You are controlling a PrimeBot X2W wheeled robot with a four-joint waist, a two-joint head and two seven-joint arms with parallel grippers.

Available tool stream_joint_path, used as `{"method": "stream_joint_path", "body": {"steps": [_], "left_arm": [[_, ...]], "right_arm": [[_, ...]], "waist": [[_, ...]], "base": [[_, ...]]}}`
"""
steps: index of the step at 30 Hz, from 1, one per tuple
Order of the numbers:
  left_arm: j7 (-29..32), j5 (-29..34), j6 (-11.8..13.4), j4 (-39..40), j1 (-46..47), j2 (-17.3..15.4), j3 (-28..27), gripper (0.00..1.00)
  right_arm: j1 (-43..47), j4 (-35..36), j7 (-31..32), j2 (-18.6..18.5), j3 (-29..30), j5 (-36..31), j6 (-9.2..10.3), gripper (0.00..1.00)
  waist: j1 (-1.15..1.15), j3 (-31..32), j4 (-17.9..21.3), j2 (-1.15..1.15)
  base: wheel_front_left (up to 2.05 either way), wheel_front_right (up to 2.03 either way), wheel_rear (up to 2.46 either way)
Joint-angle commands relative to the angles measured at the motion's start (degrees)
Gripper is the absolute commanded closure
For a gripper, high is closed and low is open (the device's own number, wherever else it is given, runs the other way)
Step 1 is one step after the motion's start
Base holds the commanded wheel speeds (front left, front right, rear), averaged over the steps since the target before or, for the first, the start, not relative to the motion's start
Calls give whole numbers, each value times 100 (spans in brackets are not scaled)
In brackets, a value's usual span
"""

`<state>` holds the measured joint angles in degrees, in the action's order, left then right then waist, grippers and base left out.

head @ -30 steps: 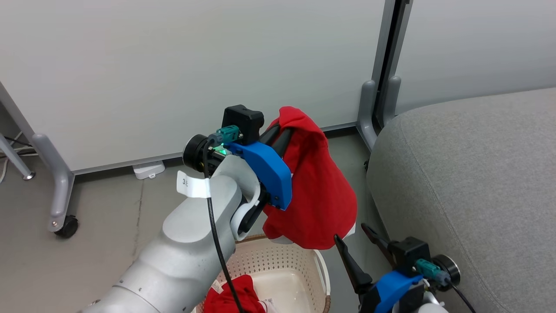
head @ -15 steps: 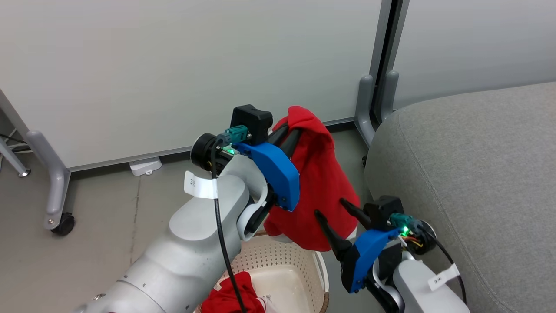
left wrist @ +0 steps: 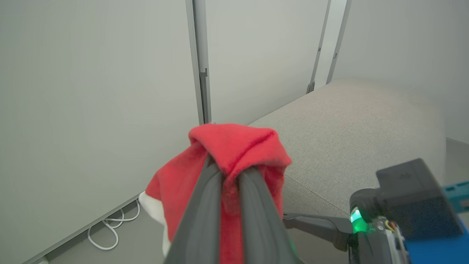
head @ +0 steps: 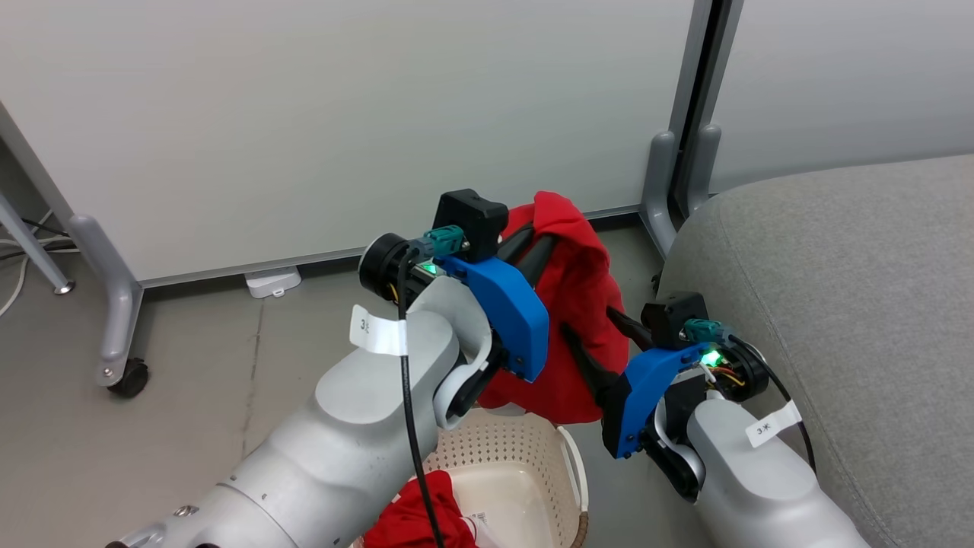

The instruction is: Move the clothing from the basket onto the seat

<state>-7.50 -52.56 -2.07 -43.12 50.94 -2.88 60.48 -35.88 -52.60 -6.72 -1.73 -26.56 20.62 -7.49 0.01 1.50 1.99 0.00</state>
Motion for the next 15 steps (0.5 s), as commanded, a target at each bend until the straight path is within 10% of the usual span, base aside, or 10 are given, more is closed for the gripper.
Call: {"method": "stream_joint_path", "body": {"steps": [1, 14, 15], "left_arm": [[-36, -42, 11, 23, 103, -4, 41, 100], [-81, -344, 97, 68, 226, -4, 449, 100], [-90, -358, 103, 52, 234, -5, 469, 100]], "right_arm": [[-90, -53, -40, -15, -44, 56, -1, 0], [-575, -783, -269, -15, -592, 532, -1, 0], [-586, -812, -281, -15, -631, 568, -1, 19]], "waist": [[-1, 2, -15, 0], [-1, 25, -82, 0], [-1, 28, -80, 0]], "base": [[0, 0, 0], [0, 0, 0], [0, 0, 0]]}}
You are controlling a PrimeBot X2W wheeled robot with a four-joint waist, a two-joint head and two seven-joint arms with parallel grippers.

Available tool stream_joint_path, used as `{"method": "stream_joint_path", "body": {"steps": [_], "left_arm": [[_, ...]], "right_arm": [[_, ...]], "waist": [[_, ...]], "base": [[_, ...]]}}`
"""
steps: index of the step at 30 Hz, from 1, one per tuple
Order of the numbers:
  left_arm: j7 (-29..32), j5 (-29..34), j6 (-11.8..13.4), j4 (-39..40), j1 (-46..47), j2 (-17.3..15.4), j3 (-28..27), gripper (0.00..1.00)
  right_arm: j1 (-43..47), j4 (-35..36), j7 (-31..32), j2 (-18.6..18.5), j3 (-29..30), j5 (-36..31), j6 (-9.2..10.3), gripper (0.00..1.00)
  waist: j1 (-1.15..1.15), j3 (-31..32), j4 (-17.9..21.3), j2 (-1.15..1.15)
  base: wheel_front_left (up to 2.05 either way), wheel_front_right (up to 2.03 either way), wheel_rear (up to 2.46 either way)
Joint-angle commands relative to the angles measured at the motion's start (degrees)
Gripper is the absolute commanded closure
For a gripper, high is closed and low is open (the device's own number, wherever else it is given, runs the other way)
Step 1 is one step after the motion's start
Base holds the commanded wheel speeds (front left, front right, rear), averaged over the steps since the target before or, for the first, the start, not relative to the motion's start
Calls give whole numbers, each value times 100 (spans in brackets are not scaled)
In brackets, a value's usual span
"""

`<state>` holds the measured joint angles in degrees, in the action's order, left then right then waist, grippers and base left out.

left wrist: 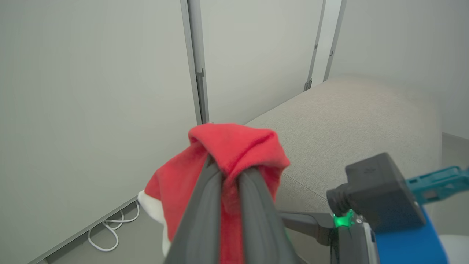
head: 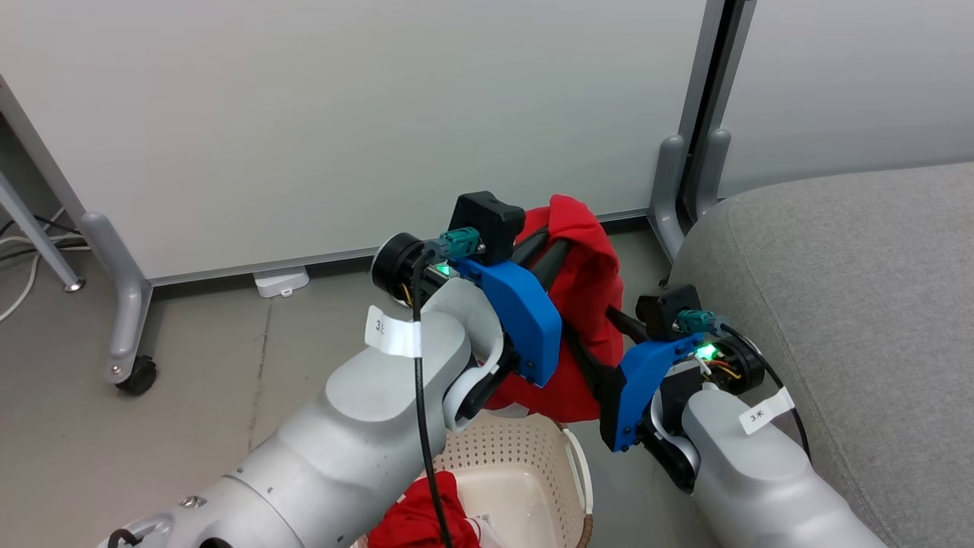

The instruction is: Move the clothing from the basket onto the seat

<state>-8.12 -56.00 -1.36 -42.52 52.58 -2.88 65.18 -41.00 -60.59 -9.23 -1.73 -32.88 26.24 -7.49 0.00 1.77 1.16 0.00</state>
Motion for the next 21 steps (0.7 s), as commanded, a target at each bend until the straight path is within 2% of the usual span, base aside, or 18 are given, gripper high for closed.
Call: {"method": "stream_joint_path", "body": {"steps": [1, 2, 3, 21], "left_arm": [[-33, -36, 27, -21, 81, -4, 15, 100], [-50, -54, 31, -35, 92, -4, 34, 100], [-62, -70, 36, -51, 103, -4, 54, 100], [-165, -365, 70, -231, 232, -4, 319, 100]], "right_arm": [[-87, -34, -41, -15, -36, 47, -1, 55], [-100, -56, -52, -15, -73, 89, -1, 71], [-111, -77, -56, -15, -105, 130, -1, 100], [-197, -334, -252, -14, -535, 687, -1, 100]], "waist": [[0, 2, 4, 0], [0, 6, 7, 0], [0, 8, 10, 0], [0, 20, 88, 0]], "base": [[0, 0, 0], [0, 0, 0], [0, 0, 0], [0, 0, 0]]}}
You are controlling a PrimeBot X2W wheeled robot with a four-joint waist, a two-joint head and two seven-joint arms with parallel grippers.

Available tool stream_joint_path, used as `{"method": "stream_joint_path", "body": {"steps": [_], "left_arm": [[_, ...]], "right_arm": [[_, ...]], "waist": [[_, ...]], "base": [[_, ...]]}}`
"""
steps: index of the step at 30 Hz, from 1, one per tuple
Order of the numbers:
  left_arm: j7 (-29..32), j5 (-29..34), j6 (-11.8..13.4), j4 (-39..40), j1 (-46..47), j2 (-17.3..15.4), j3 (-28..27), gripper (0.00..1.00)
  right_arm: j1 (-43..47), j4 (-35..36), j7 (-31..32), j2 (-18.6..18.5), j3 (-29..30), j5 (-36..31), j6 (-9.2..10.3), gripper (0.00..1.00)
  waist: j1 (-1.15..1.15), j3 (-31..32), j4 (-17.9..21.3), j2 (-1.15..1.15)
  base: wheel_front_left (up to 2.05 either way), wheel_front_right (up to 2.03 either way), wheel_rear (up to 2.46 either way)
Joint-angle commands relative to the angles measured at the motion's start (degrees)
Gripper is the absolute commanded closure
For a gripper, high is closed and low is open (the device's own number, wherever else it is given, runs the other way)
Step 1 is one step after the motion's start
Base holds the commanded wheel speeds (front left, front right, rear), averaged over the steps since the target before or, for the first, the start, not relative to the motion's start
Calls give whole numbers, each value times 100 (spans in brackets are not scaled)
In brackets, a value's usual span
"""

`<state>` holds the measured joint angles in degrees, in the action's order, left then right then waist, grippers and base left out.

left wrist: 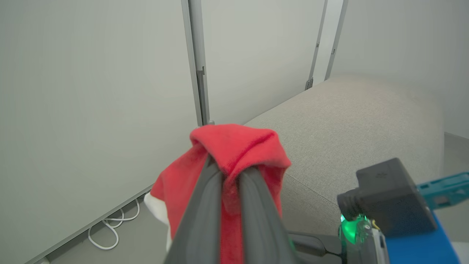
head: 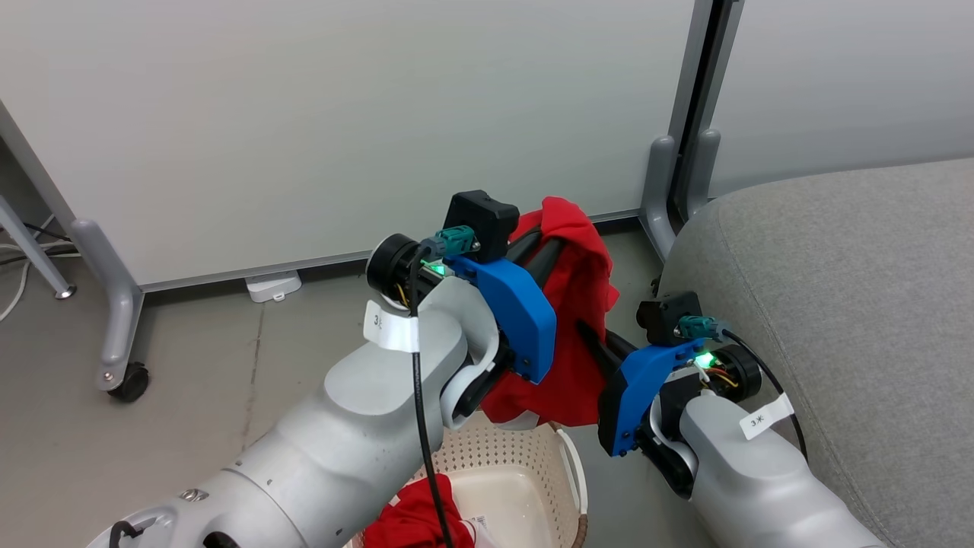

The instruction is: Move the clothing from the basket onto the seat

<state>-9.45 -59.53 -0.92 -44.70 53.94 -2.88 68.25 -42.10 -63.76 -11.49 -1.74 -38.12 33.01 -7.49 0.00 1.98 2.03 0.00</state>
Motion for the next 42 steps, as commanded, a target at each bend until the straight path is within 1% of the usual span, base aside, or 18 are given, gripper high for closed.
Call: {"method": "stream_joint_path", "body": {"steps": [1, 2, 3, 6, 7, 20, 28, 31, 33, 34, 40, 42], "left_arm": [[-35, -39, 25, -15, 99, -4, 23, 100], [-35, -53, 28, -15, 100, -4, 32, 100], [-34, -63, 31, -16, 102, -5, 45, 89], [-40, -104, 41, -23, 115, -4, 89, 2], [-46, -102, 40, -34, 115, -5, 105, 0], [-100, -243, 73, -115, 134, -5, 234, 0], [-439, -195, 132, -181, -67, -14, 140, 0], [-546, -79, 156, -173, -225, -128, 30, 0], [-574, 20, 191, -89, -373, -206, -91, 0], [-578, 140, 227, 33, -430, -258, -235, 0], [-582, 1108, 504, 1065, -1334, -675, -1337, 0], [-580, 1434, 553, 1375, -1753, -789, -1674, 0]], "right_arm": [[-99, -31, -35, -13, -28, 41, -1, 100], [-113, -45, -40, -13, -43, 56, -1, 100], [-121, -56, -56, -13, -62, 84, -1, 100], [-126, -87, -76, -13, -117, 149, -1, 100], [-125, -97, -82, -13, -137, 168, -1, 100], [-204, -206, -162, -13, -367, 403, -1, 100], [-270, -282, -244, -13, -404, 491, -1, 100], [-275, -317, -275, -13, -408, 508, -1, 100], [-294, -350, -301, -13, -400, 518, -1, 100], [-308, -364, -307, -13, -390, 522, -1, 100], [-342, -439, -351, -13, -344, 531, -1, 100], [-348, -436, -360, -13, -342, 531, -1, 100]], "waist": [[0, -1, 5, 0], [0, -3, 8, 0], [0, -5, 9, 0], [0, -9, 7, 0], [0, -10, 5, 0], [0, -7, -18, 0], [0, -17, -32, 0], [0, -23, -40, 0], [0, -29, -49, 0], [0, -35, -55, 0], [0, -55, -75, 0], [0, -56, -72, 0]], "base": [[0, 0, 0], [0, 0, 0], [0, 0, 0], [0, 0, 0], [0, 0, 0], [0, 0, 0], [0, 0, 0], [0, 0, 0], [0, 0, 0], [0, 0, 0], [0, 0, 0], [0, 0, 0]]}}
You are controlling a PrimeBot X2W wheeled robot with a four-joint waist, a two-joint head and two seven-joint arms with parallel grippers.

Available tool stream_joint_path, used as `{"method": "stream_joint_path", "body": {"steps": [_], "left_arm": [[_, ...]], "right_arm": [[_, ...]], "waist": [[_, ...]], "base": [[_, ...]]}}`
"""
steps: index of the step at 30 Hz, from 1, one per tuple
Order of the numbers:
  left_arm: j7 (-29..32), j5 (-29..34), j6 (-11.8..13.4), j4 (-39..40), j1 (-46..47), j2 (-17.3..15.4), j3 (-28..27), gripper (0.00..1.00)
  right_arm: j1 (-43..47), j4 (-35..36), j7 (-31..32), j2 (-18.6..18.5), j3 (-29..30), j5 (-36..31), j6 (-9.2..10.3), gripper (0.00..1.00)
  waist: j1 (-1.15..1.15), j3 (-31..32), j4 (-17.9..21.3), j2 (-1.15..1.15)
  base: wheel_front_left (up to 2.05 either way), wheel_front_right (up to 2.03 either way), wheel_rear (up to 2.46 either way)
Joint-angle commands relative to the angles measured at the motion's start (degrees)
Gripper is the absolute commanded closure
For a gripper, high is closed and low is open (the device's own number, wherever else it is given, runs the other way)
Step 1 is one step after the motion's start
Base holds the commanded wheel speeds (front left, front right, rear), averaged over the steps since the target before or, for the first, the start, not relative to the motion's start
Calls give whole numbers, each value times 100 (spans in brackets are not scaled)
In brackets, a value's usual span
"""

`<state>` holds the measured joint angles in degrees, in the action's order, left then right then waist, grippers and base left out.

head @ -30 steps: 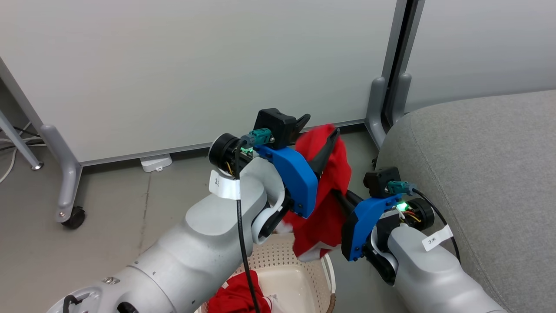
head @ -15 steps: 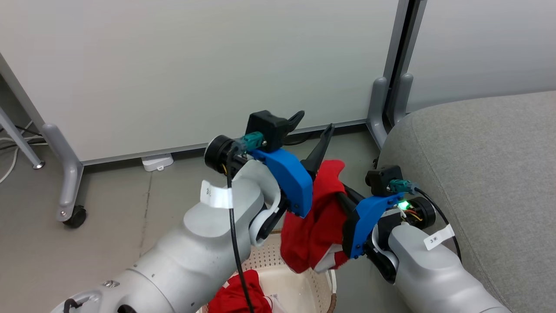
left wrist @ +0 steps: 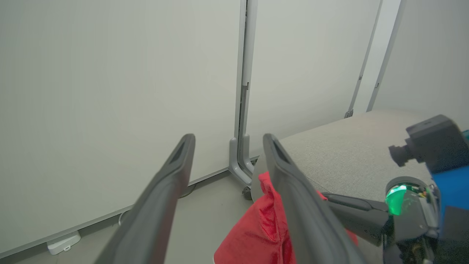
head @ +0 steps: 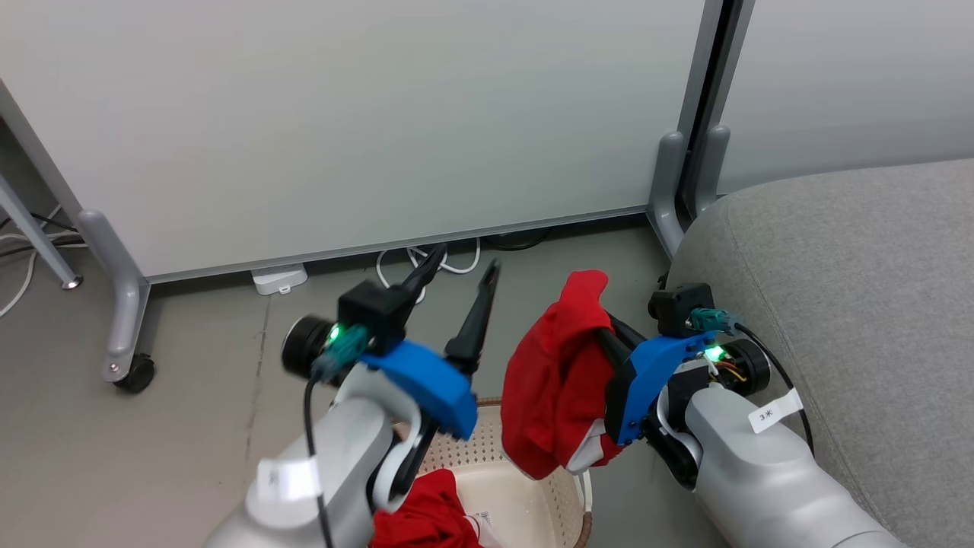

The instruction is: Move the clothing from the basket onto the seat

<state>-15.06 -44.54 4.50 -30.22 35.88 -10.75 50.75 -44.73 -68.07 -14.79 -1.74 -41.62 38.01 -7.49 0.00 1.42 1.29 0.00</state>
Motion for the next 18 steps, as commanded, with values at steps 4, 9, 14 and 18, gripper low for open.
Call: {"method": "stream_joint_path", "body": {"steps": [4, 9, 14, 18], "left_arm": [[-19, 533, -7, 398, -726, -161, -537, 0], [-20, 1210, -154, 808, -1532, -252, -1188, 0], [-20, 1666, -402, 1049, -2184, -190, -1754, 0], [-20, 1926, -633, 1092, -2517, -99, -2079, 0]], "right_arm": [[-88, 20, -40, -13, -6, 33, -1, 100], [-94, -10, -49, -13, 9, 26, -1, 100], [-81, -12, -50, -13, 40, 31, -1, 100], [-73, 9, -51, -13, 85, -2, -1, 100]], "waist": [[0, -3, 17, 0], [0, -9, 20, 0], [0, -10, 21, 0], [0, -14, 19, 0]], "base": [[0, 0, 0], [0, 0, 0], [0, 0, 0], [0, 0, 0]]}}
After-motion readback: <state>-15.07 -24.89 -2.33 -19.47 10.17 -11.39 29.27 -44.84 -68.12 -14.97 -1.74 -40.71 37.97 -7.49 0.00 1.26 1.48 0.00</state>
